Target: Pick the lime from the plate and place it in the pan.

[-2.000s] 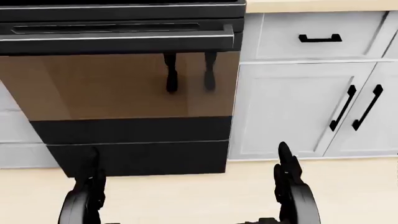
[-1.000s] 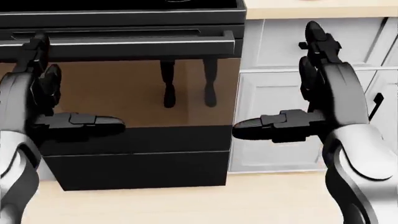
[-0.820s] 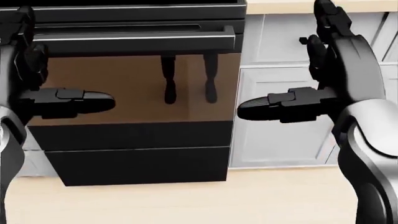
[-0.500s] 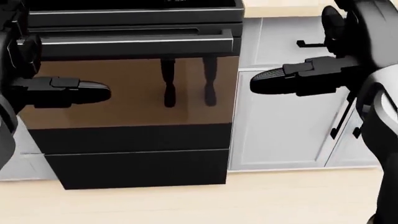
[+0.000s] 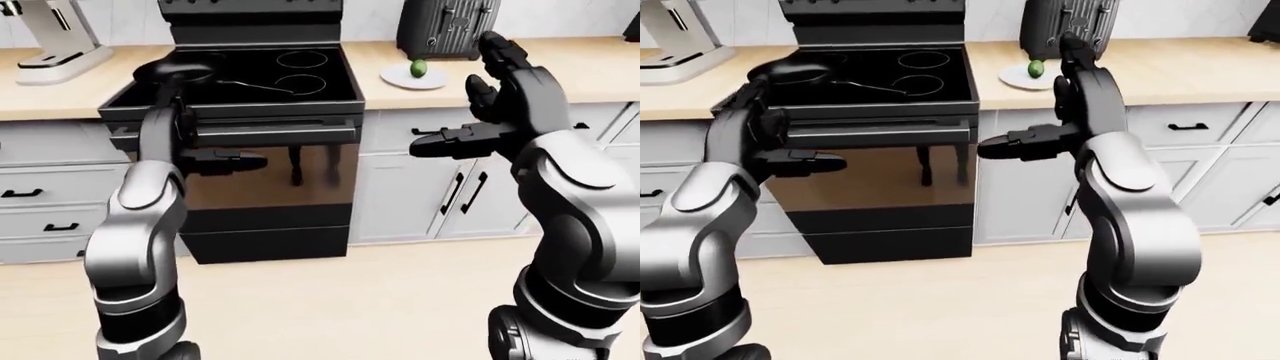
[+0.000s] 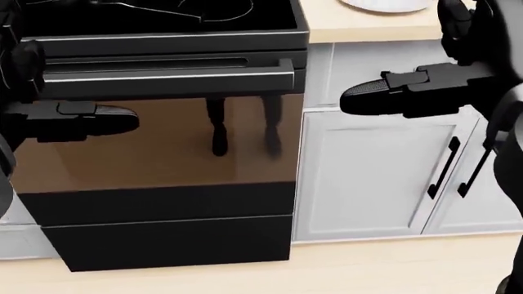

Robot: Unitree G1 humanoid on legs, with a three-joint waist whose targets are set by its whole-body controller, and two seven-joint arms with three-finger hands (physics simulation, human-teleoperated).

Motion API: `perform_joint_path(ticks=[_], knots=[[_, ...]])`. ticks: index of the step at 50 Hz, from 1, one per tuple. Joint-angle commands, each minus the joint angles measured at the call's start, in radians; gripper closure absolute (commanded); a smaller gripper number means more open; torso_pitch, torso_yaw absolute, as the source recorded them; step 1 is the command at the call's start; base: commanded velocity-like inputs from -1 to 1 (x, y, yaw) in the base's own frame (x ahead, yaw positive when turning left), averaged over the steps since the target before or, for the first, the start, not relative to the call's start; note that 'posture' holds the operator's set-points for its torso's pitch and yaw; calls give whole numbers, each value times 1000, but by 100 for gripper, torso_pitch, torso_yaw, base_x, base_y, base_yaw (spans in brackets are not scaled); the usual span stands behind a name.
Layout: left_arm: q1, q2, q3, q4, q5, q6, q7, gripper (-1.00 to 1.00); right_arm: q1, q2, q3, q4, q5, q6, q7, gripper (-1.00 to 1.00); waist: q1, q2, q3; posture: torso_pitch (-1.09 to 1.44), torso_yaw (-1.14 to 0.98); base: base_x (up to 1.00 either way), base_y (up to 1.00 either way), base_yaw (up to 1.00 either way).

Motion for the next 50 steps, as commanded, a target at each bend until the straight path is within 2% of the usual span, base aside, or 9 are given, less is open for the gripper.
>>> perform_joint_path(ticks=[1,6,17,28,35,44,48,49,50], knots=[[-36,8,1,-35,-6,-8,1,-100,-20,-12,-10,-11,-6,-30,-6,-100,-2,-5,-18,0,0,20,0,0],[-28,2,-2,-30,-7,-18,6,-100,-30,-22,-13,-24,-3,-9,-5,-100,-6,-48,-13,0,0,20,0,0],[-31,8,9,-78,-12,17,19,-100,-35,-40,-13,-31,-9,5,4,-100,-35,94,-34,0,0,20,0,0],[-29,11,4,-67,-14,8,20,-100,-48,-46,-11,-39,-23,28,16,-100,-9,37,-21,0,0,20,-7,0],[-32,8,2,-78,-13,22,22,-100,-52,-46,-10,-40,-32,34,22,-100,3,-63,-18,0,0,18,-9,0],[-45,7,2,-81,-15,29,27,-100,-63,-55,-17,-53,-37,51,35,-100,-14,11,-16,0,0,14,-1,0],[-39,8,4,-71,-15,14,25,-100,-67,-58,-10,-44,-41,51,39,-100,-26,97,-36,0,0,13,0,0],[-39,8,4,-71,-15,15,25,-100,-68,-57,-9,-44,-42,52,40,-100,-17,54,-24,0,0,13,0,0],[-43,9,6,-76,-17,25,27,-100,-65,-56,-9,-43,-43,49,41,-100,-20,77,-22,0,0,12,0,0]])
